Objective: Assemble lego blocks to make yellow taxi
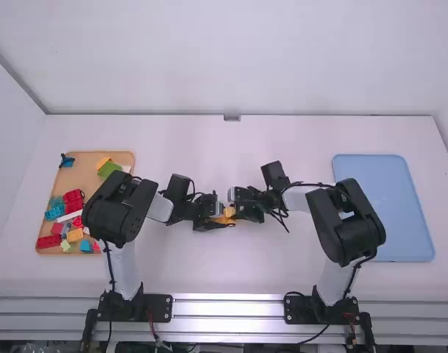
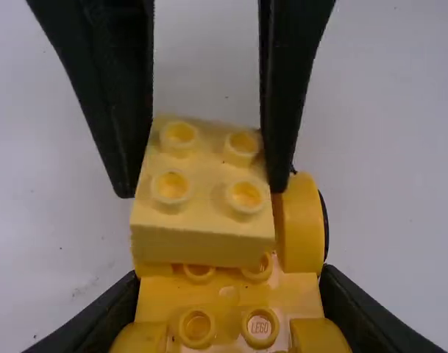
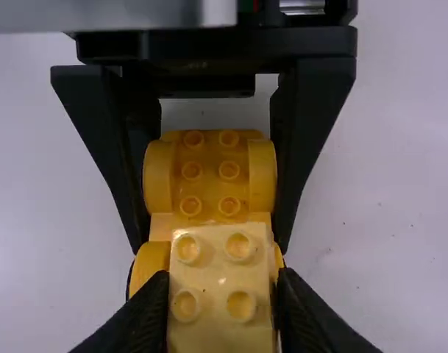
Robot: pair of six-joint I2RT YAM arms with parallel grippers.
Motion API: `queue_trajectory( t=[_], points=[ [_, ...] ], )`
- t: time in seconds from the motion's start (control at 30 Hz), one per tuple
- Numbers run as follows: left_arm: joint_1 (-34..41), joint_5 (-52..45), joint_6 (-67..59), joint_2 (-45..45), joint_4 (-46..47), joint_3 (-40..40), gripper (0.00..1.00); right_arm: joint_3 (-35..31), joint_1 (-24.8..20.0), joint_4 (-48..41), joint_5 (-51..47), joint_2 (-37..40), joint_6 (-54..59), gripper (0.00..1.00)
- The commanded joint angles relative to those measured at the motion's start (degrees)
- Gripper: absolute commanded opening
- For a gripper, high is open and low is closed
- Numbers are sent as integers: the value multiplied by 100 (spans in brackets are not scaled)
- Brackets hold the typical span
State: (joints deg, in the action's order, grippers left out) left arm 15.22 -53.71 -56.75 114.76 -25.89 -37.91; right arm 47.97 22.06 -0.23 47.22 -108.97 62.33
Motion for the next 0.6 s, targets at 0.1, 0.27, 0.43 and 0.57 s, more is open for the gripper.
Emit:
queue_trajectory(
  t=[0.1,0.27,0.43,0.57],
  points=[
    [52,216,-116,90,39,81,31,87,17,-144,-61,-129,7,27],
    [52,216,-116,90,37,81,31,87,4,-280,-107,-129,11,27],
    [46,219,-114,90,39,81,31,94,4,-503,-76,-129,258,27],
    [52,219,-116,90,37,81,31,105,52,-498,-92,-129,219,27]
  ],
)
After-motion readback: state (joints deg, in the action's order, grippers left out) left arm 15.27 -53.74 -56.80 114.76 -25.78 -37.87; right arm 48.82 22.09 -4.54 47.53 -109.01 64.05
